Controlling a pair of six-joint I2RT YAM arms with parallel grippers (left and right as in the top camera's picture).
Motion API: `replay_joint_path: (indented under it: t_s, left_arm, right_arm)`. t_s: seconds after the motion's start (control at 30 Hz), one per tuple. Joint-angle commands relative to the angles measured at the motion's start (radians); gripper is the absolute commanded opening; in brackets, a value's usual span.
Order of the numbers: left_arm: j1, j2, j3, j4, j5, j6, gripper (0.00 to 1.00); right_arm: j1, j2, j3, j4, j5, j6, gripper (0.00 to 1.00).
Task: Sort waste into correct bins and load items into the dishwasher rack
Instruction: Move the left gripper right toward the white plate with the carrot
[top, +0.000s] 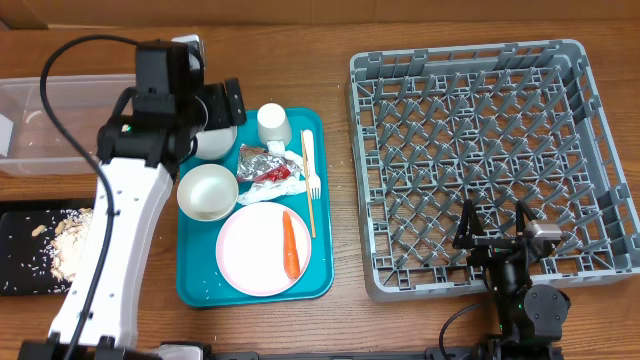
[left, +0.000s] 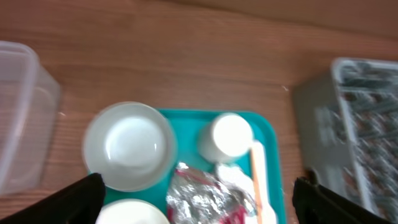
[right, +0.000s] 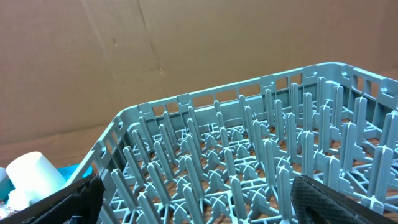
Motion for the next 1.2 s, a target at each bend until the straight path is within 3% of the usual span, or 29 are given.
replay_joint_path:
  t_s: [0.0,0.1,0.2,0.3,0.37,0.53,0.83,1.17]
  left_arm:
    - [-0.006,-0.028,0.016,-0.045,0.228,0.0,1.0]
    - [-0.006,-0.022,0.013,-0.136,0.454,0.002,1.0]
    - [-0.016,-0.007,0.003,-0.201,0.496,0.002,0.98]
    - [-0.04,0.018,0.003,-0.303,0.467,-0.012,0.86]
    - [-0.065,0.032,0.003,-0.375,0.417,-0.094,0.81]
    - [-0.17,0.05,0.002,-0.509,0.215,-0.303,0.82]
    - [-0.428,0.051,-0.072,-0.51,-0.087,-0.616,0.85]
    - [-0.395,0.051,-0.267,-0.404,-0.036,-0.634,0.84]
  right_arm:
    - [-0.008,-0.01,-0.01,0.005,0.006,-0.008,1.0]
    - [-0.008,-0.01,-0.01,0.005,0.006,-0.008,1.0]
    - [-0.008,-0.01,-0.01,0.005,0.006,-0.008,1.0]
    - [-0.008,-0.01,-0.01,0.005,0.006,-0.008,1.0]
    - [-0.008,-0.01,-0.01,0.005,0.006,-0.008,1.0]
    - [-0.008,-0.01,-0.01,0.005,0.006,-0.008,1.0]
    - [-0.008,-0.01,-0.01,0.005,0.006,-0.008,1.0]
    - [-0.008,-0.01,-0.01,0.005,0.006,-0.008,1.0]
